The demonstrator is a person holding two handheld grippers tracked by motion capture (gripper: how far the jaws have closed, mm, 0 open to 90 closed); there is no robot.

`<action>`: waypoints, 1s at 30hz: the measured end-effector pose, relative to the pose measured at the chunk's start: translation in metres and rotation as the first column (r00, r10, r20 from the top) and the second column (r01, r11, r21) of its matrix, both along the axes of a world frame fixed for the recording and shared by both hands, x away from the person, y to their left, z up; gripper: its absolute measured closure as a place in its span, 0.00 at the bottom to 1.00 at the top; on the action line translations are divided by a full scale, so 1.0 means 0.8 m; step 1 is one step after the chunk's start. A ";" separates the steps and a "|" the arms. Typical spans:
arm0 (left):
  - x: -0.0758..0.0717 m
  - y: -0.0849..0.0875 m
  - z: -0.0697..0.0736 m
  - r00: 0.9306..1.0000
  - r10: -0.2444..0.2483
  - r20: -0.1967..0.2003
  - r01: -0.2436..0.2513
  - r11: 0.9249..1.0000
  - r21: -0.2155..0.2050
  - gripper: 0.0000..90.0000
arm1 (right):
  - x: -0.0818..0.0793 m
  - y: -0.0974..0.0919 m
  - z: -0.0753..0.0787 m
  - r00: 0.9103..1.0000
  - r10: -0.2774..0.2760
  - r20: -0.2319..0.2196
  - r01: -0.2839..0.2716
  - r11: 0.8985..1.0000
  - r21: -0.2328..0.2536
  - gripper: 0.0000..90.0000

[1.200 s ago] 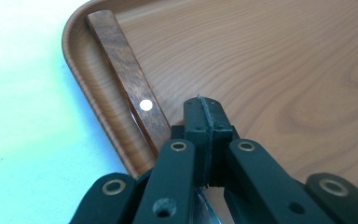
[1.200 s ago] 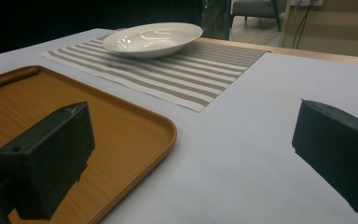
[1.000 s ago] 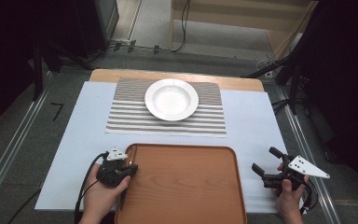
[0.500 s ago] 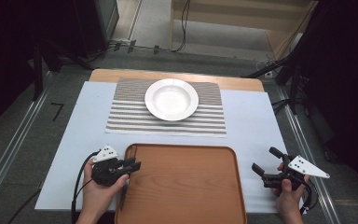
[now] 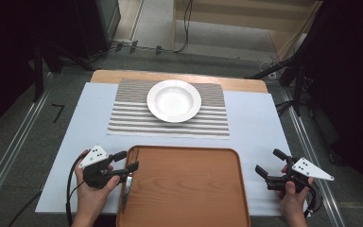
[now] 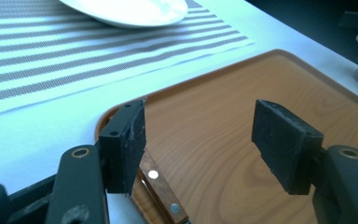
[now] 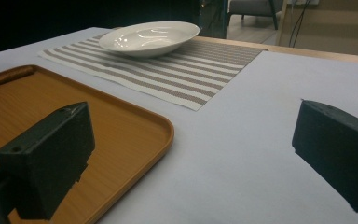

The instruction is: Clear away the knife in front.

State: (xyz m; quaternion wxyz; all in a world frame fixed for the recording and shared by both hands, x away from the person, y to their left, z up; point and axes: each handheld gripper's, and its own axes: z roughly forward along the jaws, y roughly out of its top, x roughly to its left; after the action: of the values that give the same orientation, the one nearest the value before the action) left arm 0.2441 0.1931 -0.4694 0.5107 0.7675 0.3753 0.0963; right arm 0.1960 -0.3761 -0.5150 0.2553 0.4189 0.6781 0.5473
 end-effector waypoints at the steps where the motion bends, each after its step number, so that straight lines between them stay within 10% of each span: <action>1: 0.000 0.002 0.001 1.000 0.003 0.007 -0.003 1.000 -0.003 0.37 | 0.000 0.000 0.000 1.000 0.000 -0.003 0.000 1.000 0.001 0.00; 30: -0.002 0.075 0.023 0.987 0.102 0.122 -0.098 0.994 -0.041 0.01 | 0.000 0.000 0.000 1.000 -0.002 0.001 0.002 1.000 -0.004 0.00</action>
State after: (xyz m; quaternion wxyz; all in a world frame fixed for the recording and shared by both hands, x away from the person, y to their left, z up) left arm 0.2427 0.2534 -0.4507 0.5410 0.7312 0.3825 0.1625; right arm 0.1958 -0.3760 -0.5149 0.2571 0.4188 0.6787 0.5458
